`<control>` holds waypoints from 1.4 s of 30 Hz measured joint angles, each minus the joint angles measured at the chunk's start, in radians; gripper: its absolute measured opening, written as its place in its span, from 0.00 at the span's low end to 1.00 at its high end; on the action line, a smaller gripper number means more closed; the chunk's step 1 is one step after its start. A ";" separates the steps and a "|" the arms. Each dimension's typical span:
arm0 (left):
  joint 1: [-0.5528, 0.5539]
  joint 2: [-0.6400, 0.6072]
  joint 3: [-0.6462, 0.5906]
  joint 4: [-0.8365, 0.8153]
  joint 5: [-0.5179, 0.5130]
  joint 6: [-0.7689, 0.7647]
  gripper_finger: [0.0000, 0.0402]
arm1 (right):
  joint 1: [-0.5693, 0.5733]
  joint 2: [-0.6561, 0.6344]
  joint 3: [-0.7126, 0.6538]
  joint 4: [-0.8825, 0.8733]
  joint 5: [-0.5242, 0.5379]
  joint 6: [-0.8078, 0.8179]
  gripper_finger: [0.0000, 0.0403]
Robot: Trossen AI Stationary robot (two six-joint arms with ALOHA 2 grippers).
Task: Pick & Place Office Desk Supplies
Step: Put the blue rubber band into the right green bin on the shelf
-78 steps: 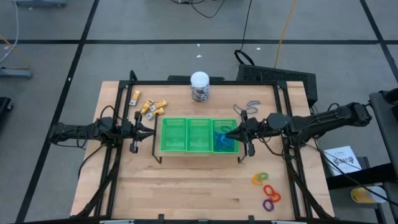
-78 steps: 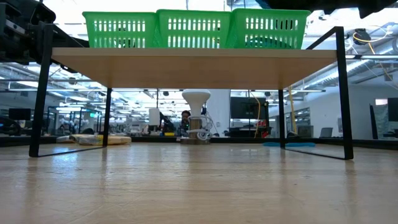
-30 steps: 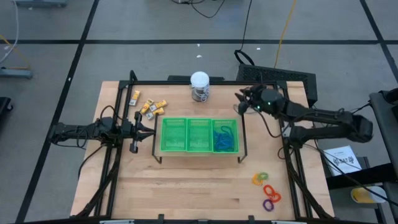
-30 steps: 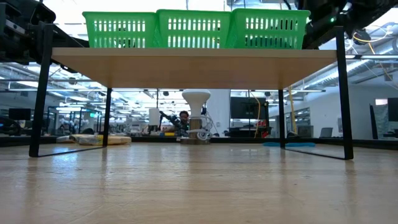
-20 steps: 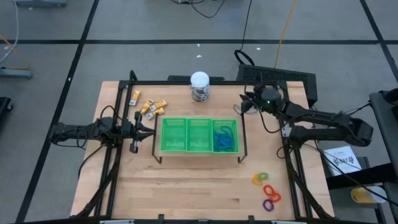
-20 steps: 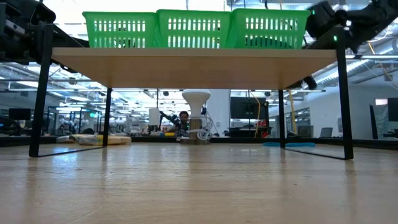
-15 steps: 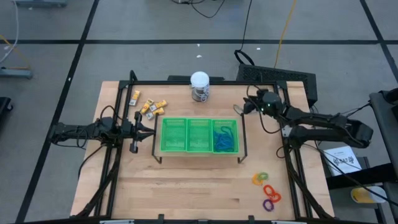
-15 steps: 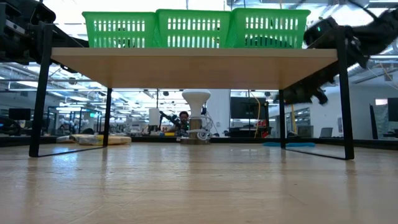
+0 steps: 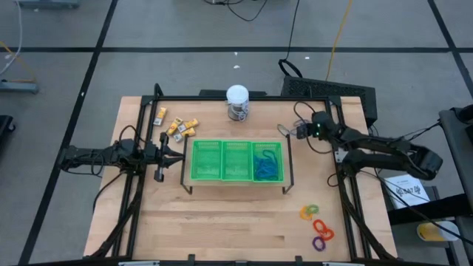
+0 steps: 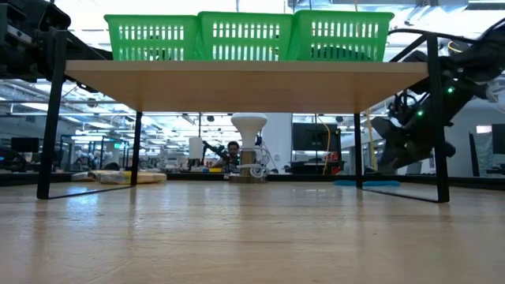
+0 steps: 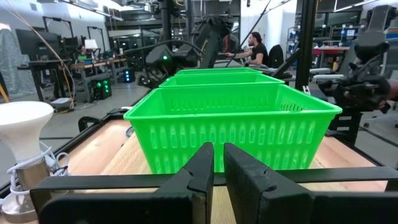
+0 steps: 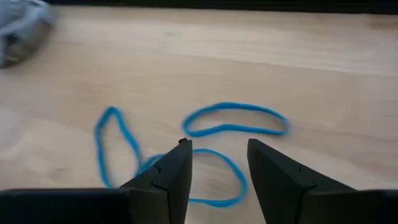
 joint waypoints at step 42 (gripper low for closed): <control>0.000 0.000 0.000 0.000 0.000 0.000 0.11 | 0.050 0.222 0.049 -0.065 -0.036 0.078 0.25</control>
